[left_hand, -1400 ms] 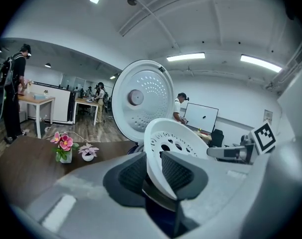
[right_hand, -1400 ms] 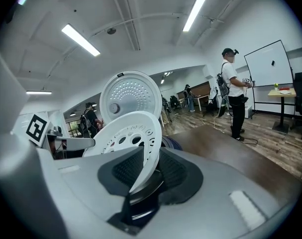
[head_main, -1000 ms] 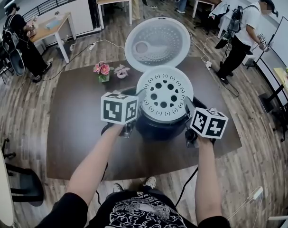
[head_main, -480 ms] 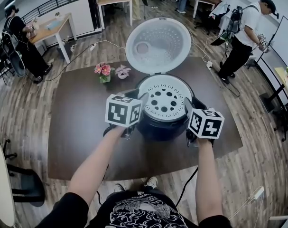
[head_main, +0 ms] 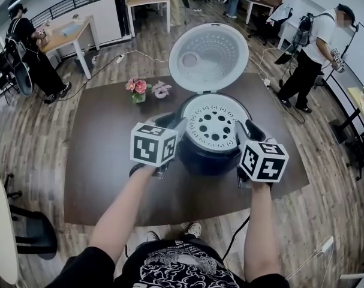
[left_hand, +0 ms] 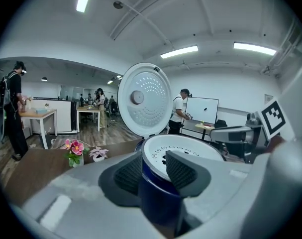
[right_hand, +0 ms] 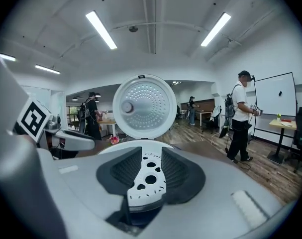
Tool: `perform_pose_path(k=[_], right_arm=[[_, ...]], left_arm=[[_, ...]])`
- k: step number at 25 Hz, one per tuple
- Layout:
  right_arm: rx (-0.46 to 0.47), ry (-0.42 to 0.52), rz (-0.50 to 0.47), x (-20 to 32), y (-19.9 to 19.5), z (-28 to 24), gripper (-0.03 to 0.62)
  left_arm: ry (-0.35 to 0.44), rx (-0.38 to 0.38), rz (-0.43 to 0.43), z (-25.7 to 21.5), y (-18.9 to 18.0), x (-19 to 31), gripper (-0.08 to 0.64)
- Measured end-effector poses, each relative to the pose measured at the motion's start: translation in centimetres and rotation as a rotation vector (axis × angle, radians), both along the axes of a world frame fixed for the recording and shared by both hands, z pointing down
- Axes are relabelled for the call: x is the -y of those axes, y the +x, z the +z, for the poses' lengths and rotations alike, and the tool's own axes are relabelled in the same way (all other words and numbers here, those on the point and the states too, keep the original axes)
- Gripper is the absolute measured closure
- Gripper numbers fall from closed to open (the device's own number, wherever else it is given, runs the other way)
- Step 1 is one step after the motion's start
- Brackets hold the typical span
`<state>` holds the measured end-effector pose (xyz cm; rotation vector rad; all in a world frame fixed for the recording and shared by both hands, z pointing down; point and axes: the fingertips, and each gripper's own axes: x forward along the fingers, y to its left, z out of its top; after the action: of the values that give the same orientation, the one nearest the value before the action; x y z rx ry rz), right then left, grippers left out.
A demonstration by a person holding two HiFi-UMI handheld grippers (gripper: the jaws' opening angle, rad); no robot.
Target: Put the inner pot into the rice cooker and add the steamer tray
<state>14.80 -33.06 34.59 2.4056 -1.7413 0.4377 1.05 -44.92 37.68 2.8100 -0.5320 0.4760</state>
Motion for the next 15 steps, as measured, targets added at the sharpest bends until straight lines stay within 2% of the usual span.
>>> perform_pose_path(k=[4, 15], right_arm=[[-0.032, 0.032, -0.055, 1.5, -3.5, -1.7, 0.469], [-0.02, 0.068, -0.239, 5.3, -13.6, -1.8, 0.493]], left_arm=[[0.015, -0.004, -0.035, -0.4, -3.1, 0.7, 0.416], [0.069, -0.012, -0.202, -1.4, -14.2, 2.7, 0.429]])
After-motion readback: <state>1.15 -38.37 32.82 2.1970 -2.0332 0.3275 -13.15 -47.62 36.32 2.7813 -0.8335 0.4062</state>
